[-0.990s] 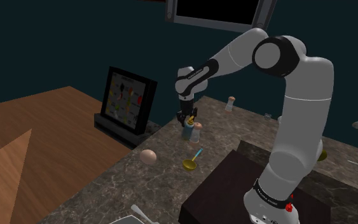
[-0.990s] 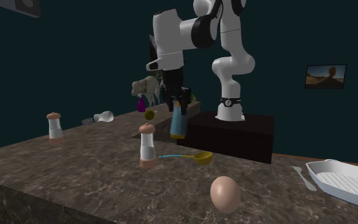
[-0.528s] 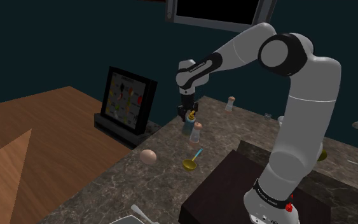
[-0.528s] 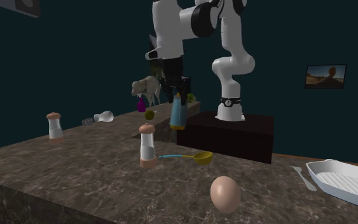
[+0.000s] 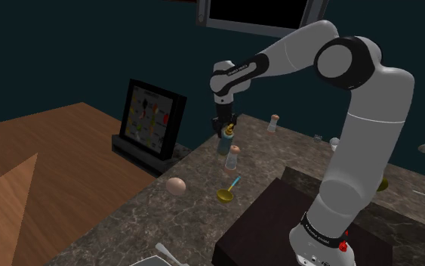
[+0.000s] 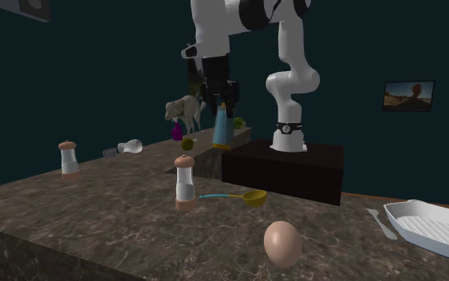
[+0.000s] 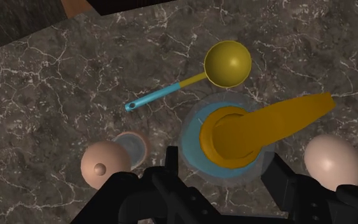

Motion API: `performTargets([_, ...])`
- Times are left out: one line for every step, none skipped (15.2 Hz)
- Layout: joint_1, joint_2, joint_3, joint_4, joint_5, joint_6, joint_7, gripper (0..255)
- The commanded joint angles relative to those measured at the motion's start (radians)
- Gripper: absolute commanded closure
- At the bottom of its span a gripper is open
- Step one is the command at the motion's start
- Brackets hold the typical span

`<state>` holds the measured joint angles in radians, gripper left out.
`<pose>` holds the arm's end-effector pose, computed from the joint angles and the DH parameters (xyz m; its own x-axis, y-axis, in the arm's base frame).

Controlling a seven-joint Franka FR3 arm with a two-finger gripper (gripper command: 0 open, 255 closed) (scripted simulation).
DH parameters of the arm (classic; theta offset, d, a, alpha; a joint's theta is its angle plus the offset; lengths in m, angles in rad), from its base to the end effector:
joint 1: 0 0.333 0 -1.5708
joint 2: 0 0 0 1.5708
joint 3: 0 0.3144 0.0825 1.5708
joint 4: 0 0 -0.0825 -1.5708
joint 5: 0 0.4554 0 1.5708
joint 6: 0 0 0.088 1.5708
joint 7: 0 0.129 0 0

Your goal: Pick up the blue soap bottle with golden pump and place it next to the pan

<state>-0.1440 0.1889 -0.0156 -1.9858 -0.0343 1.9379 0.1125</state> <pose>0.6088 -0.1010 0.2896 0.9398 -0.2529 -0.2298 -0.2464 -0.9675 0.0573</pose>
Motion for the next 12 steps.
performTargets([0.001, -0.014, 0.001, 0.011, 0.0, -0.025, 0.001, 255])
performTargets([0.001, -0.02, 0.001, 0.017, 0.001, -0.038, 0.0, 255])
performTargets([0.001, -0.026, 0.001, 0.024, 0.001, -0.05, 0.0, 255])
performTargets([0.001, -0.027, 0.001, 0.025, 0.001, -0.052, 0.0, 255])
performTargets([0.014, -0.03, 0.011, 0.021, 0.005, -0.052, 0.022, 255])
performTargets([0.027, -0.033, 0.021, 0.017, 0.009, -0.052, 0.043, 255])
performTargets([0.04, -0.035, 0.032, 0.015, 0.013, -0.052, 0.065, 255])
performTargets([0.052, -0.036, 0.042, 0.014, 0.017, -0.052, 0.086, 255])
performTargets([0.065, -0.036, 0.053, 0.014, 0.021, -0.053, 0.108, 255])
performTargets([0.078, -0.035, 0.063, 0.015, 0.025, -0.053, 0.129, 255])
performTargets([0.091, -0.034, 0.073, 0.018, 0.029, -0.054, 0.151, 255])
performTargets([0.104, -0.031, 0.084, 0.021, 0.033, -0.055, 0.173, 255])
